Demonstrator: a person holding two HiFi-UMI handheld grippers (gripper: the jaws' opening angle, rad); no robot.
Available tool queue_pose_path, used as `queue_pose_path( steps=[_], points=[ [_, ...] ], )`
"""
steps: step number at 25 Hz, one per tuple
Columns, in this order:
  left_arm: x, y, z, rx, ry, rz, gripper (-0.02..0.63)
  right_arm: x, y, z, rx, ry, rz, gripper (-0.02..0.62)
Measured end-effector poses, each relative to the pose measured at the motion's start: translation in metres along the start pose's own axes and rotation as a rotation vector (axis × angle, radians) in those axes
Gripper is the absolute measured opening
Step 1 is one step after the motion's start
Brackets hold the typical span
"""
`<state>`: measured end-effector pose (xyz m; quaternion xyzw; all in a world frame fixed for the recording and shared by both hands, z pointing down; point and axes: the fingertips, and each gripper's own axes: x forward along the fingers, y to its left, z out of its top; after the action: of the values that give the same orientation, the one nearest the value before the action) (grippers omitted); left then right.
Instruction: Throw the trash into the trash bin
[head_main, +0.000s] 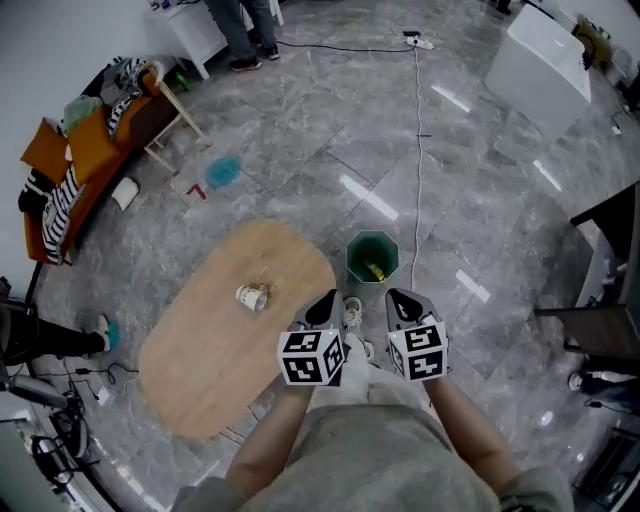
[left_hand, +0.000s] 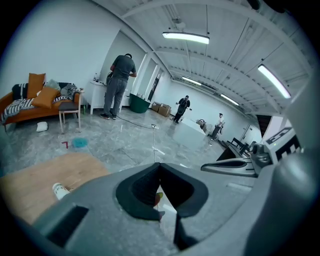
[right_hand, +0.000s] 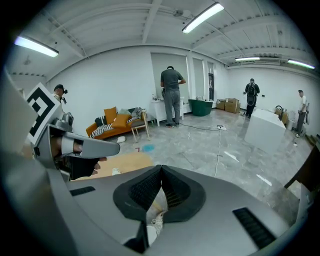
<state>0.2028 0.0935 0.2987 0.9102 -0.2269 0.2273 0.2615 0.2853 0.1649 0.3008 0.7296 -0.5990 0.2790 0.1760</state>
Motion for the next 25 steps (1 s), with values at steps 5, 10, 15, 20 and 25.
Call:
queue_pose_path(
  steps=[5, 10, 15, 20, 25],
  points=[
    [-0.019, -0.005, 0.008, 0.009, -0.029, 0.001, 0.0, -0.019, 0.014, 0.011, -0.024, -0.035, 0.023, 0.009],
    [-0.035, -0.012, 0.009, 0.025, -0.051, 0.0, 0.0, -0.034, 0.02, 0.014, -0.039, -0.063, 0.028, 0.009],
    [-0.053, -0.013, 0.01, 0.018, -0.076, 0.008, 0.0, -0.045, 0.022, 0.019, -0.038, -0.087, 0.023, 0.009],
    [-0.063, -0.01, 0.004, 0.009, -0.093, 0.027, 0.0, -0.047, 0.029, 0.018, -0.051, -0.094, 0.043, 0.009],
    [-0.077, 0.007, 0.01, -0.028, -0.13, 0.07, 0.0, -0.039, 0.049, 0.026, -0.089, -0.092, 0.093, 0.009]
  ],
)
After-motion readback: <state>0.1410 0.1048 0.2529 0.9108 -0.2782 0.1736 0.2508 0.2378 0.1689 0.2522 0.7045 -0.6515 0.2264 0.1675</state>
